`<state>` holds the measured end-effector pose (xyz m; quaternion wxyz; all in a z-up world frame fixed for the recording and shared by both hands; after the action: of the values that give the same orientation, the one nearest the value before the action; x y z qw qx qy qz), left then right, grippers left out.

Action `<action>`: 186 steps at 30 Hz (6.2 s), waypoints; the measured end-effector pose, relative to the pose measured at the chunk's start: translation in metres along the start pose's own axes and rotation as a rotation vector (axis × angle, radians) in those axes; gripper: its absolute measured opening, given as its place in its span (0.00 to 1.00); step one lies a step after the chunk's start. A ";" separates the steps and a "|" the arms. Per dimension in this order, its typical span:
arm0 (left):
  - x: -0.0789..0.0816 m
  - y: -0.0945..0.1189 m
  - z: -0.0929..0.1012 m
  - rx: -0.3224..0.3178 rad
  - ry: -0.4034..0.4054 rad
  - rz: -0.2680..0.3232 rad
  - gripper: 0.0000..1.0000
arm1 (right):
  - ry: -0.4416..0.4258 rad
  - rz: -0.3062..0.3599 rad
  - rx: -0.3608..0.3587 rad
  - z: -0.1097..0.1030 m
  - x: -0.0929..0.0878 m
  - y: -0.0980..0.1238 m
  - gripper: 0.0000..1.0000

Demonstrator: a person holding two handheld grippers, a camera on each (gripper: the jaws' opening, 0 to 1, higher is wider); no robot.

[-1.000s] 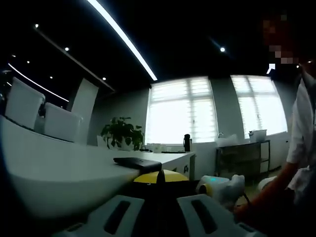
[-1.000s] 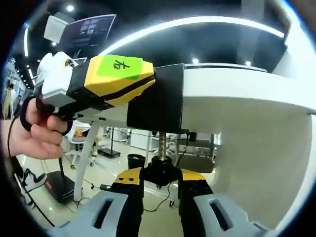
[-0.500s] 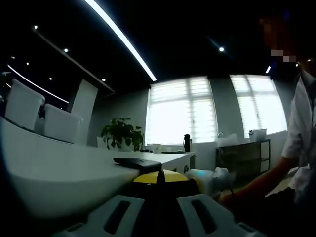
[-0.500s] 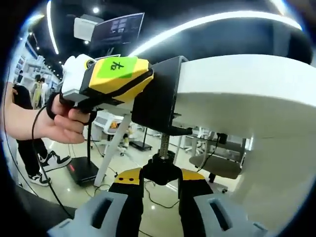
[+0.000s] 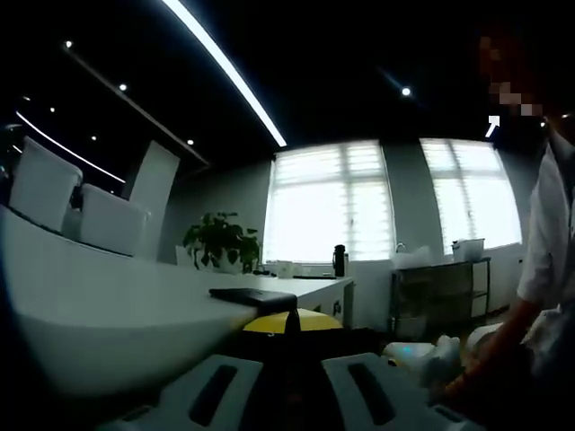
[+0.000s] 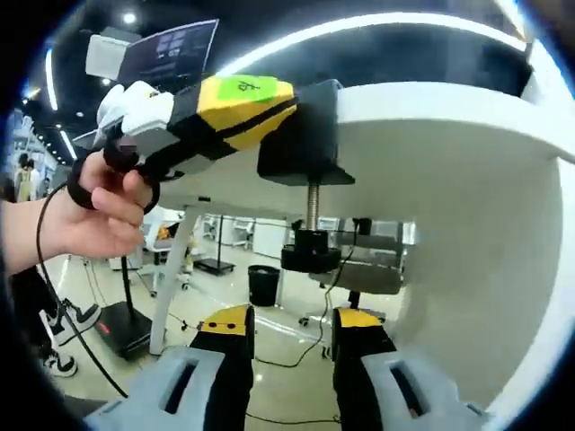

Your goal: Clamp the fixed fixture on the desktop, loosen the retaining clip, secure it to the edge of the desk, and tighten the retaining clip.

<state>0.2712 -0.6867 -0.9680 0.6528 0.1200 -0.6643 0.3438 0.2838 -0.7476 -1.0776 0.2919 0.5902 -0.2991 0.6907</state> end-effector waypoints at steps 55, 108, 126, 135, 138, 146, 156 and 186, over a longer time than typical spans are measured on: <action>-0.001 0.002 -0.001 -0.017 0.010 0.021 0.02 | 0.139 0.015 0.424 0.026 0.025 -0.037 0.26; 0.000 0.002 0.000 -0.007 0.011 0.016 0.02 | 0.114 0.093 0.015 0.024 0.029 -0.018 0.26; -0.001 0.003 -0.001 -0.010 0.009 0.016 0.02 | 0.109 0.015 0.482 0.029 0.029 -0.029 0.26; -0.002 0.004 -0.002 -0.006 0.004 0.016 0.02 | -0.025 -0.028 0.219 0.037 0.002 -0.015 0.39; -0.002 0.005 -0.002 -0.008 0.008 0.017 0.02 | -0.059 -0.029 0.109 0.038 -0.009 0.000 0.38; -0.002 0.004 -0.002 -0.003 0.014 0.023 0.02 | 0.017 0.005 -0.064 0.004 0.008 0.024 0.37; -0.002 0.004 -0.002 0.002 0.009 0.015 0.02 | -0.032 0.041 -0.234 0.014 0.025 0.007 0.37; -0.001 0.004 -0.001 -0.002 0.016 0.015 0.02 | 0.138 0.036 0.376 0.028 0.028 -0.029 0.25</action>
<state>0.2697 -0.6829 -0.9707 0.6556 0.1118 -0.6602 0.3490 0.3203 -0.7483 -1.0443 0.1837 0.5802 -0.1547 0.7783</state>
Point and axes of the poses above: the point that each gripper's makers call its tool centre point, and the gripper's own axes: y roughly backward along the fingers, z roughly to its right, x roughly out of its top, the point moved 5 cm from there along y, roughly backward along the fingers, and after that the axes turned 5 degrees about x, right-handed, at the moved point
